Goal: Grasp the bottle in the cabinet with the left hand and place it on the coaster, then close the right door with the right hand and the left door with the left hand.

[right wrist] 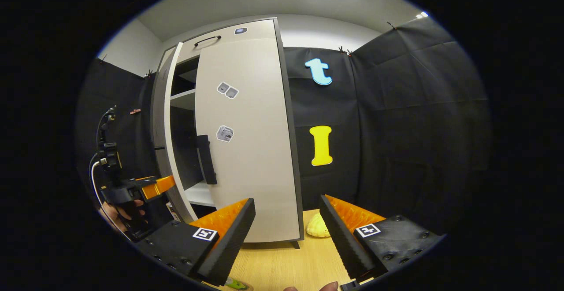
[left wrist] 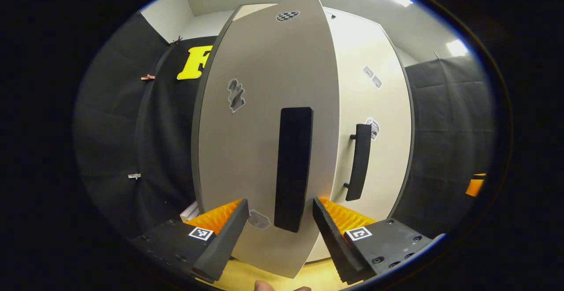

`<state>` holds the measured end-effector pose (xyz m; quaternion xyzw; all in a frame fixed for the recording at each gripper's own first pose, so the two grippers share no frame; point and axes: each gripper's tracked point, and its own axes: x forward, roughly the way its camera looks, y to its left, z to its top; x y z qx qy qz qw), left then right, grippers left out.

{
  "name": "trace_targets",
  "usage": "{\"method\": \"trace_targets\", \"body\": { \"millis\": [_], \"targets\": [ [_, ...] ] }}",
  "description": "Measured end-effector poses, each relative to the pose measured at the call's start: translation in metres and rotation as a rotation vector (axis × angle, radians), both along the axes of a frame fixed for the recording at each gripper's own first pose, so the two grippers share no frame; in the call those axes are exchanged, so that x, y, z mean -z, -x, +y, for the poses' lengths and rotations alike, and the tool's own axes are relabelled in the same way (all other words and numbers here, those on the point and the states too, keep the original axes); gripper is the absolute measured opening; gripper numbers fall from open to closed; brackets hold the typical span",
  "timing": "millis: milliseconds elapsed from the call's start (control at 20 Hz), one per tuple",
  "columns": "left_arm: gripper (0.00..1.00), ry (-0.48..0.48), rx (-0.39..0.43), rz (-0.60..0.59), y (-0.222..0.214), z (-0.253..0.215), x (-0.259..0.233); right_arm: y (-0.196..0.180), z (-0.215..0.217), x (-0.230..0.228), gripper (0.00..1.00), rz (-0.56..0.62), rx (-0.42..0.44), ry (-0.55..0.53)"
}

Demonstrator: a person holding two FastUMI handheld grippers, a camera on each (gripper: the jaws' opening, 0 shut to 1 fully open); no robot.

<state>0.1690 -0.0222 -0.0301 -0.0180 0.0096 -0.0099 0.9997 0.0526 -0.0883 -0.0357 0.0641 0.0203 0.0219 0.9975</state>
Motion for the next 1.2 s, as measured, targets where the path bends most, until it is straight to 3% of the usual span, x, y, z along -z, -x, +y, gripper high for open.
{"method": "trace_targets", "body": {
  "millis": [550,1200],
  "targets": [
    [0.94,-0.039,0.001,-0.004,-0.004,-0.003,-0.003,-0.001,0.020,-0.005,0.98,-0.012,-0.067,0.002],
    [0.95,-0.070,0.060,-0.001,0.081,0.014,-0.015,0.003,0.069,-0.021,0.98,-0.054,-0.140,0.028]
  ]
}}
